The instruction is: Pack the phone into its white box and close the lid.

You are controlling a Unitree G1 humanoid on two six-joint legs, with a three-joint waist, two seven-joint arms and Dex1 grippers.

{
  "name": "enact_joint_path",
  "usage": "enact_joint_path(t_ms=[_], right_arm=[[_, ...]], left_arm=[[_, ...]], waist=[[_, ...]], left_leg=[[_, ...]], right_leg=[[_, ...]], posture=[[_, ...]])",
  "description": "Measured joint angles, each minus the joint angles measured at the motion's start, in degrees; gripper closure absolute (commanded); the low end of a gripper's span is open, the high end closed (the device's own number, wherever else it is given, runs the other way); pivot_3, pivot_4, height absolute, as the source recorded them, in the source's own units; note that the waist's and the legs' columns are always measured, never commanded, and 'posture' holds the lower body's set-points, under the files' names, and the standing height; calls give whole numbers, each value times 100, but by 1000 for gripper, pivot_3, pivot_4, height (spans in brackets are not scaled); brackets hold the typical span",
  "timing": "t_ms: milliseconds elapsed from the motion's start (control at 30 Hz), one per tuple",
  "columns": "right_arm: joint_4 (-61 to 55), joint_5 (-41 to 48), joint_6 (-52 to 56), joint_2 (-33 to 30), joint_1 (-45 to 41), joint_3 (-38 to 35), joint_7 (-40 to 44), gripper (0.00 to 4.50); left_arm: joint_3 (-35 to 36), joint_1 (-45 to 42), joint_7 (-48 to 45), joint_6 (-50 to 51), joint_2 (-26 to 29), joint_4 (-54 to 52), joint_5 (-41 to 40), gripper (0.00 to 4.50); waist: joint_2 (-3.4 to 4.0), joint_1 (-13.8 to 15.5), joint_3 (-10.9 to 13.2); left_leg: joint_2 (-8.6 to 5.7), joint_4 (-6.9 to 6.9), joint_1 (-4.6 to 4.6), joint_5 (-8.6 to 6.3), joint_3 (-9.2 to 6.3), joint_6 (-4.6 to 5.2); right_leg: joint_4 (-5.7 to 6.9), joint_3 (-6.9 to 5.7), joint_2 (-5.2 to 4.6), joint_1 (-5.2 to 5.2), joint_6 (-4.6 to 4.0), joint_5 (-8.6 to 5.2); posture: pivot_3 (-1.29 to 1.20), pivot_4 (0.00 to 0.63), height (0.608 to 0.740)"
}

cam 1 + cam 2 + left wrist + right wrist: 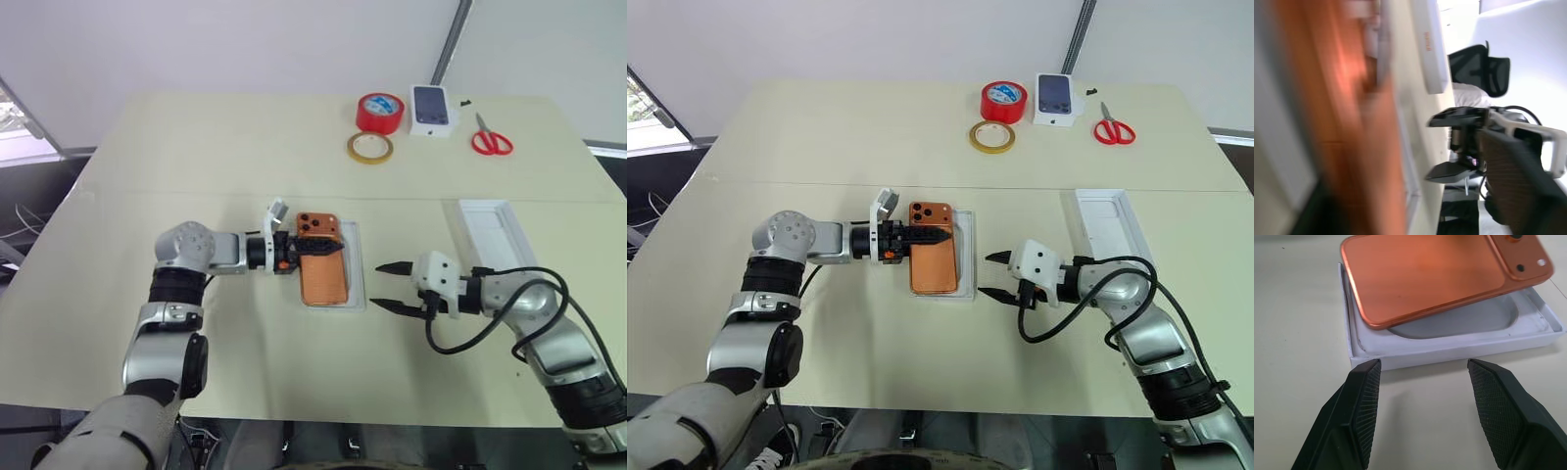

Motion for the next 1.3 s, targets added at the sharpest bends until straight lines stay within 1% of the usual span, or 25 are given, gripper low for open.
enact_joint_path(t_ms=[167,367,467,600,833,933,1000,1133,1300], right_arm=[[12,-93,-33,167,-131,126,-68,1541],[185,-170,-94,303,-283,312,-85,1541],[243,-220,-160,356,-338,370,-90,1541],[297,-267,-205,464,-355,424,-110,1541],[363,-316,-294,460,-356,414,-132,1541],[411,-313,-308,437,-364,371,-133,1541],[412,-314,-312,432,-366,369,-135,1541],[412,-319,-310,435,-369,371,-157,1541],[413,-314,-310,424,-378,370,-156,1541]], left_arm=[[-127,-38,-74,87,111,-45,66,35],[-134,-278,-10,753,113,30,67,35],[-118,-516,-12,996,103,237,64,35],[-152,-601,-48,889,121,370,161,35],[-477,-537,-264,854,341,296,248,35],[-446,-601,-323,763,352,473,293,35],[-515,-602,-350,659,363,408,334,35],[-912,-575,-402,535,353,-82,444,35],[-1177,-397,-738,411,493,-285,456,35]], waist=[[0,-18,0],[0,-1,0],[-1,-3,0],[-1,-30,0],[0,-34,0],[0,-25,0],[0,-25,0],[0,-21,0],[2,-53,-1]], left_leg=[[0,1,1,0,0,0],[0,4,-1,0,0,1],[0,4,-1,0,0,1],[0,4,-1,1,1,0],[0,6,0,2,1,-2],[0,7,0,2,1,-2],[0,8,0,2,1,-2],[0,8,0,2,1,-2],[0,8,1,2,1,-2]], right_leg=[[5,0,1,-2,0,0],[6,0,1,-2,0,0],[9,0,2,-3,0,0],[14,0,3,-6,0,0],[19,0,3,-7,0,0],[19,0,3,-7,0,0],[19,0,3,-6,0,0],[19,1,3,-5,0,0],[22,1,3,-6,0,0]], posture=[[0,150,740],[0,150,740],[0,150,740],[0,150,740],[0,150,740],[0,150,740],[0,150,740],[0,150,740],[0,150,740]])
